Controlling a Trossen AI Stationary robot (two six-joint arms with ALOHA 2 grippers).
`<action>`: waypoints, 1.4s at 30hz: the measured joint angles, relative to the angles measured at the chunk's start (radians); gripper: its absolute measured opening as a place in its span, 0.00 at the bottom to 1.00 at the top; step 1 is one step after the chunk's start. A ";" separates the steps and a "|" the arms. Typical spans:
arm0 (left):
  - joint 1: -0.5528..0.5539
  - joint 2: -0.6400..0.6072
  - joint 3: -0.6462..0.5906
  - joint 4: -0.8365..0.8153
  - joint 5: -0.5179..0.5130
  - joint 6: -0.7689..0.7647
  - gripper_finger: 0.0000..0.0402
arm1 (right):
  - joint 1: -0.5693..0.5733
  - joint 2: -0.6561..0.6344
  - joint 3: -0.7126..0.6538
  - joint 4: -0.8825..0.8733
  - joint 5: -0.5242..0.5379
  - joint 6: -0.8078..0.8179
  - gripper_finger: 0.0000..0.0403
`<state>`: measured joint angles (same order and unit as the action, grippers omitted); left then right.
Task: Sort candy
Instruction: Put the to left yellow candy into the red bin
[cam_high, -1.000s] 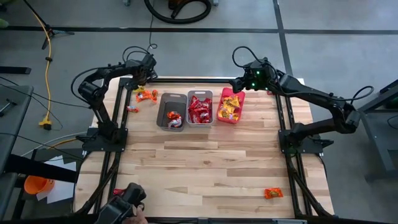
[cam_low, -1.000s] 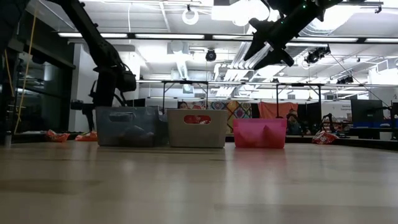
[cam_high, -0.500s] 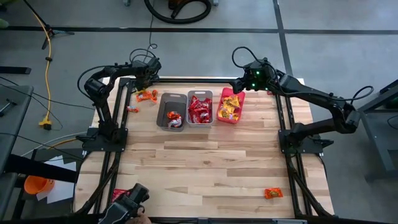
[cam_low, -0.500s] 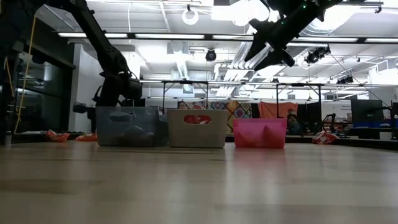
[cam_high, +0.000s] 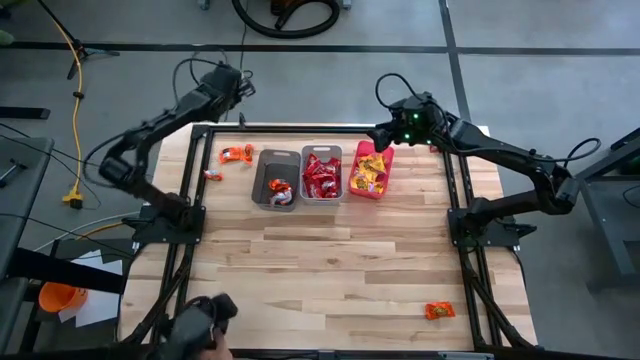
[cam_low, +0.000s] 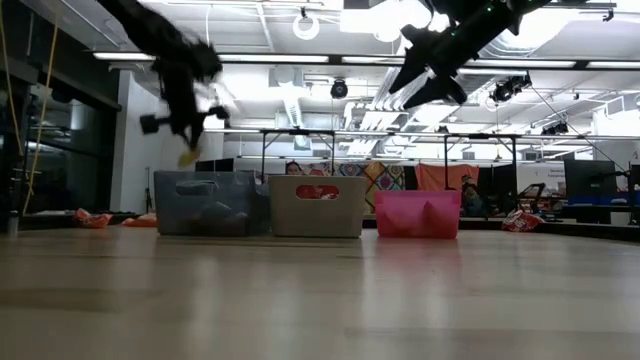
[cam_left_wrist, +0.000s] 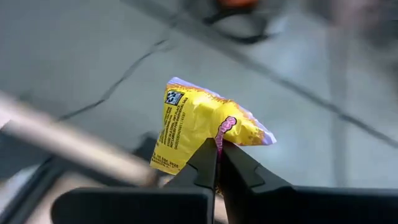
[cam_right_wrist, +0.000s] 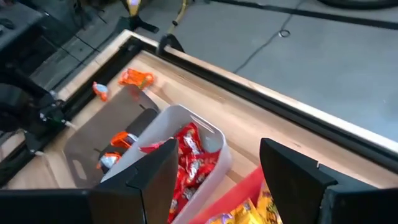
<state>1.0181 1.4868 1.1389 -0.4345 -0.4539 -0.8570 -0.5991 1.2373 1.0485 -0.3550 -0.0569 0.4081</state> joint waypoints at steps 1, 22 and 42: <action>-0.017 -0.031 0.000 0.037 0.017 0.046 0.00 | 0.000 0.000 0.000 0.013 -0.002 -0.003 0.55; -0.705 -0.258 -0.231 0.575 0.521 0.465 0.00 | 0.151 -0.021 0.000 0.229 -0.528 -0.049 0.55; -0.832 -0.242 -0.486 0.935 0.581 0.474 0.00 | 0.360 -0.071 0.000 0.332 -0.519 0.116 0.55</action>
<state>0.1865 1.2449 0.6528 0.5001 0.1272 -0.3833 -0.2395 1.1667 1.0489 -0.0235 -0.5763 0.5238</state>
